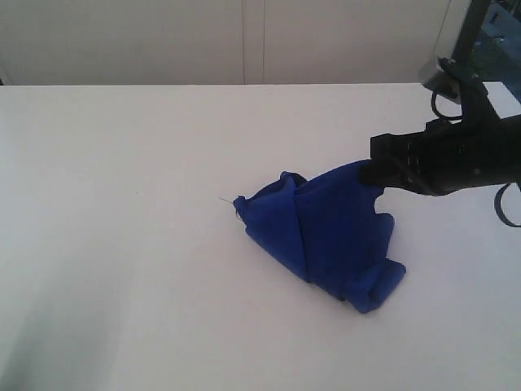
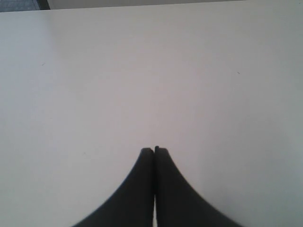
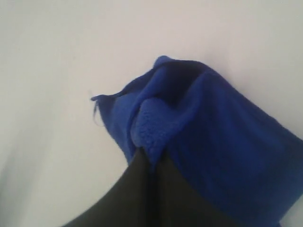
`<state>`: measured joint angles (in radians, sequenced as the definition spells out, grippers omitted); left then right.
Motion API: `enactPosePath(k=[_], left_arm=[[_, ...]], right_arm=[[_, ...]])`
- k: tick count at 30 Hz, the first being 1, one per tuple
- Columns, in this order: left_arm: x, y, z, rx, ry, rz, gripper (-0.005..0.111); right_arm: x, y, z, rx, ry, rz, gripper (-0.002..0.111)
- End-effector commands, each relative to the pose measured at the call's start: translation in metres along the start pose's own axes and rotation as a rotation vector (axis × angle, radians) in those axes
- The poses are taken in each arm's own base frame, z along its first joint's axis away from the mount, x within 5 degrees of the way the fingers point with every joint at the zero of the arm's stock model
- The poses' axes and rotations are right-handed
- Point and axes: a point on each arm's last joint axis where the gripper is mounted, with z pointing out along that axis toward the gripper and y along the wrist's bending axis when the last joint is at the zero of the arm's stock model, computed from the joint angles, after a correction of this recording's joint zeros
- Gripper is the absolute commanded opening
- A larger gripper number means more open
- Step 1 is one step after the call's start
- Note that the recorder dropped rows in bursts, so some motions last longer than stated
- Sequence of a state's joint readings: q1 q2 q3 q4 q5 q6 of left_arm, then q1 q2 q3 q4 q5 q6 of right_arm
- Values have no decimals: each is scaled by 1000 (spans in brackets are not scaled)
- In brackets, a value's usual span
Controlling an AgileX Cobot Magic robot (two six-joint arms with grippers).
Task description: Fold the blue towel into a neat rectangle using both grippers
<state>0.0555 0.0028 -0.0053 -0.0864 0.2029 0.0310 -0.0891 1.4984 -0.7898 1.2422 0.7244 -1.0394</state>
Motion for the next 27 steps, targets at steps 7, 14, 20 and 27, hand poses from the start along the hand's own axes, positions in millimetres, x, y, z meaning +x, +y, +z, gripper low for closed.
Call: enactPosePath(k=[7, 14, 20, 27], left_arm=[[2, 0, 0, 3, 2, -14, 0], [2, 0, 0, 3, 2, -14, 0], [2, 0, 0, 3, 2, -14, 0], [2, 0, 0, 3, 2, -14, 0]], right_arm=[[10, 9, 10, 124, 127, -134, 0], [4, 8, 10, 285, 175, -214, 0], [2, 9, 13, 351, 185, -227, 0], [6, -1, 25, 358, 229, -200, 0]])
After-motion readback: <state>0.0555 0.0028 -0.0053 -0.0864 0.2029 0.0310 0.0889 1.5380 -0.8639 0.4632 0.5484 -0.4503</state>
